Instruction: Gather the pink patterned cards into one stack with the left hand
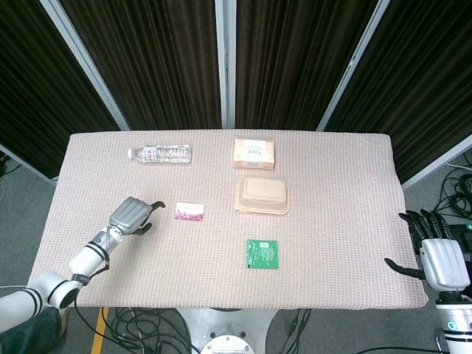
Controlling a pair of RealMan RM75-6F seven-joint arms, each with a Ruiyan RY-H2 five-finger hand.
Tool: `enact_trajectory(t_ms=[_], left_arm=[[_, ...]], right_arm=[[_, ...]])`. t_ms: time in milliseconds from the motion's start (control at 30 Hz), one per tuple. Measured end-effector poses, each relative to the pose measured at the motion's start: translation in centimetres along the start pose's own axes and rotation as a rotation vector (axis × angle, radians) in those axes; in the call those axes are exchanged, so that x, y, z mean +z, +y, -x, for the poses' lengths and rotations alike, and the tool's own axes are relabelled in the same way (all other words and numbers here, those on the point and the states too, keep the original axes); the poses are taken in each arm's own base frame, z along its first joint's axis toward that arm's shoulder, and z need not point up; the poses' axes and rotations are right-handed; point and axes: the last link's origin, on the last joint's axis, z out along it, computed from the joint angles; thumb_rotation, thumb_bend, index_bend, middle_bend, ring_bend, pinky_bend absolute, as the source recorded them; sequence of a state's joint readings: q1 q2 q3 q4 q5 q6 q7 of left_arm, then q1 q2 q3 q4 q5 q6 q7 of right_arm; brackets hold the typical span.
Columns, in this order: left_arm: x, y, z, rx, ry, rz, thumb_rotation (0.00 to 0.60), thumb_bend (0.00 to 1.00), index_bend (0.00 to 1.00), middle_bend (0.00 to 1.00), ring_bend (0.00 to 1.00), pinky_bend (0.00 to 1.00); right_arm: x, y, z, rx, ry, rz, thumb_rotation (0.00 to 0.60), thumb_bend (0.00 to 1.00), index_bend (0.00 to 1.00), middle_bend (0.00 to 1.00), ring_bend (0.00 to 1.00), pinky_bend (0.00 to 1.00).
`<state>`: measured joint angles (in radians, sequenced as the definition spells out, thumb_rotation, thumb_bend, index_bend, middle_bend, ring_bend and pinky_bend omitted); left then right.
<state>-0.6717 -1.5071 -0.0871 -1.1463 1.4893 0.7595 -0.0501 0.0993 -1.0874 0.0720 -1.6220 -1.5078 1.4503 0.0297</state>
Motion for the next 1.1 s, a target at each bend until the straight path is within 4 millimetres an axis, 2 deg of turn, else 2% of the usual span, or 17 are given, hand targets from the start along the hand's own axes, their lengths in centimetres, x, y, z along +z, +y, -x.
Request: enact_trajectory(t_ms=[200, 500, 733, 1100], left_arm=[[2.0, 1.1, 0.2, 0.018, -0.06, 0.006, 0.6, 0.47, 0.27, 0.84, 0.83, 0.94], [4.3, 2.5, -0.3, 0.035, -0.121, 0.002, 0.6, 0.59, 0.26, 0.86, 0.85, 0.95], [5.4, 3.7, -0.6, 0.052, -0.122, 0.018, 0.6, 0.59, 0.26, 0.86, 0.85, 0.95], [6.6, 4.4, 0.0, 0.085, -0.181, 0.016, 0.6, 0.59, 0.26, 0.86, 0.85, 0.95]], right_arm=[[0.2, 0.1, 0.5, 0.008, -0.014, 0.005, 0.466, 0.02, 0.16, 0.14, 0.07, 0.06], [0.5, 0.0, 0.7, 0.011, -0.02, 0.003, 0.468, 0.02, 0.16, 0.14, 0.08, 0.06], [0.5, 0.3, 0.8, 0.013, -0.025, 0.015, 0.466, 0.02, 0.17, 0.14, 0.08, 0.06], [0.5, 0.5, 0.8, 0.015, -0.025, 0.023, 0.469, 0.02, 0.17, 0.14, 0.08, 0.06]])
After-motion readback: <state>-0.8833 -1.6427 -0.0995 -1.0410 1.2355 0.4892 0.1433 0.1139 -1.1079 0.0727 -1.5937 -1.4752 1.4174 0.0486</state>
